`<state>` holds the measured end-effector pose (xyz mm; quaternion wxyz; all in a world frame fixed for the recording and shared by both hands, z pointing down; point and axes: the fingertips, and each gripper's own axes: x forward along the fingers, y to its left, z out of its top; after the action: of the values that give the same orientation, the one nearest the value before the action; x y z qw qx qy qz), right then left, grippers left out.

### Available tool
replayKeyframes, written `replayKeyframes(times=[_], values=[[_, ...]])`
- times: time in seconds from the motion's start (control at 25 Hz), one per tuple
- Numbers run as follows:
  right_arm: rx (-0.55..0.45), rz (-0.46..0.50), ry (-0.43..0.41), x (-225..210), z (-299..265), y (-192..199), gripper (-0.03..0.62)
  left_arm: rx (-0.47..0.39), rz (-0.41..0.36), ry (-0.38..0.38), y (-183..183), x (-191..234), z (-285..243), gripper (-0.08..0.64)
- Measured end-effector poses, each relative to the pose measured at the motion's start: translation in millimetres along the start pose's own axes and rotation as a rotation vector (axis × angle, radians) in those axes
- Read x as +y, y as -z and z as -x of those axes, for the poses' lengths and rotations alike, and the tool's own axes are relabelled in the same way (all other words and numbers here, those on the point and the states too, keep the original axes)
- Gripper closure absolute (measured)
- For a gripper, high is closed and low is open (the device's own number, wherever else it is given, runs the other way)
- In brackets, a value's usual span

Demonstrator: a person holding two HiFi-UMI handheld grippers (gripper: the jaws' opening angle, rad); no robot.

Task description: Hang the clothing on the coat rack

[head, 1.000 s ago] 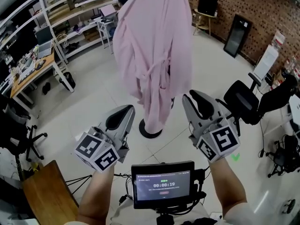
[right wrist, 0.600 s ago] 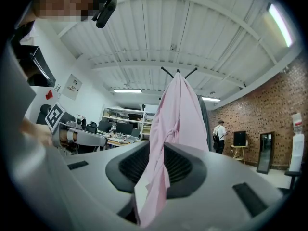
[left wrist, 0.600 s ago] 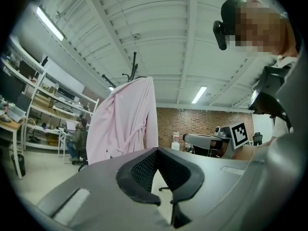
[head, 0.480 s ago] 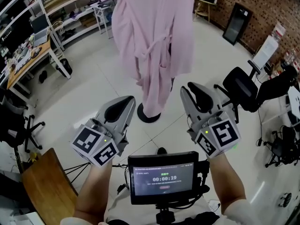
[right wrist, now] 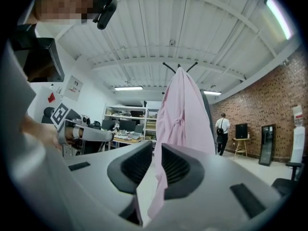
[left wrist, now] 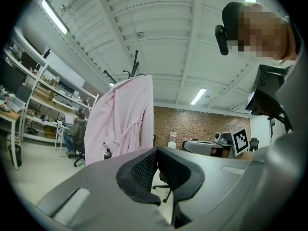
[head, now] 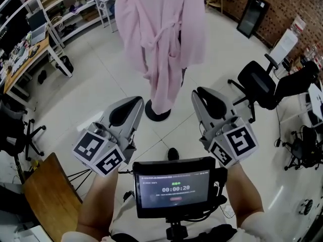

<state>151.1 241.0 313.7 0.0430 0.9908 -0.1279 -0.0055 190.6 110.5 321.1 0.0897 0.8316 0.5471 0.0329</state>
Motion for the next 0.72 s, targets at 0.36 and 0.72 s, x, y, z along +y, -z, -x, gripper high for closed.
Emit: replayKeyframes(times=[0.36, 0.72], values=[[0.036, -0.036, -0.003, 13, 2, 11, 0.540, 0.009, 0.030, 0.016, 11, -2, 7, 0.558], [0.076, -0.026, 0.014, 15, 6, 19, 0.584, 0.018, 0.042, 0.036, 17, -4, 6, 0.558]])
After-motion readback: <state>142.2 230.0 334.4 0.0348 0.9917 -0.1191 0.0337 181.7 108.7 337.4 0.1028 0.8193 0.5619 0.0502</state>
